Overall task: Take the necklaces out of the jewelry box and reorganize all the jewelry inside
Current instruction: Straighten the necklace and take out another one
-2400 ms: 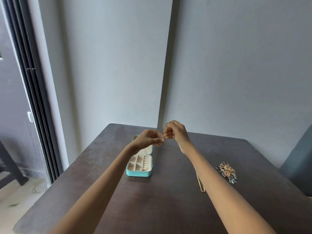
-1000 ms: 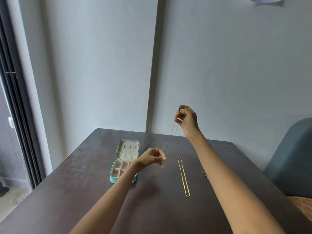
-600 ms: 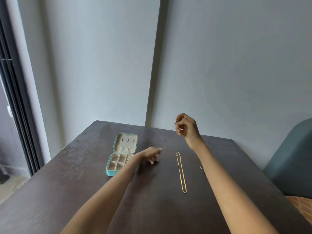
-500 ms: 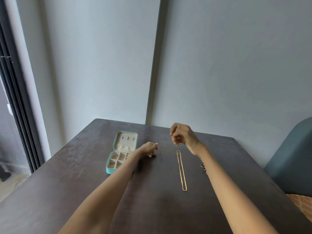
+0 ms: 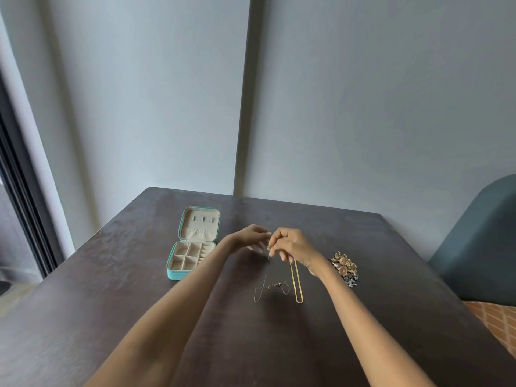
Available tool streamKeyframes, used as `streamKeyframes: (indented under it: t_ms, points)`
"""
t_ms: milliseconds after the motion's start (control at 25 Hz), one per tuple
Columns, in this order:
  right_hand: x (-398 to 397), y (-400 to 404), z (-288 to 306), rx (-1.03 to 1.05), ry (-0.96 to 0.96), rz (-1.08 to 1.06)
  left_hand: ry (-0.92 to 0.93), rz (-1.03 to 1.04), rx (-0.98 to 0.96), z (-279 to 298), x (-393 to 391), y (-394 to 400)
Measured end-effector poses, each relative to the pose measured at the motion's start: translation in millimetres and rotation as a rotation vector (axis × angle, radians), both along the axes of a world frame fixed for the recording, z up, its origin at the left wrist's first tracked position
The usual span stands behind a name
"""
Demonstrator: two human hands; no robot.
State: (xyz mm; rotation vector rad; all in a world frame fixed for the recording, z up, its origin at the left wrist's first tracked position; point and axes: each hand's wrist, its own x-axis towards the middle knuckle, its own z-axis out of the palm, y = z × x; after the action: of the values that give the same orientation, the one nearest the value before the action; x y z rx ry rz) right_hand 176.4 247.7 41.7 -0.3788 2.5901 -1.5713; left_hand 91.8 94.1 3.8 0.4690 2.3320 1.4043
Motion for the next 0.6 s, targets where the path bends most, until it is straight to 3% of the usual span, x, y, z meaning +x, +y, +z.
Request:
streamKeyframes:
  t_ms: [120,240,320,480,600]
  points:
    - [-6,-7,18,-0.066,0.058,-0.077,-0.199,-0.094,0.399,19,13,0]
    - [-14,-13,42,-0.169,0.124,-0.147,-0.394,-0.191,0.507,34,18,0]
    - [-19,-14,60,-0.236,0.155,-0.183,-0.461,-0.239,0.382,36,18,0]
    - [-29,-14,93,-0.344,0.184,-0.204,-0.447,-0.336,-0.092,21,9,-1]
    - [-35,-12,103,-0.395,0.196,-0.192,-0.308,-0.272,-0.173,23,-5,4]
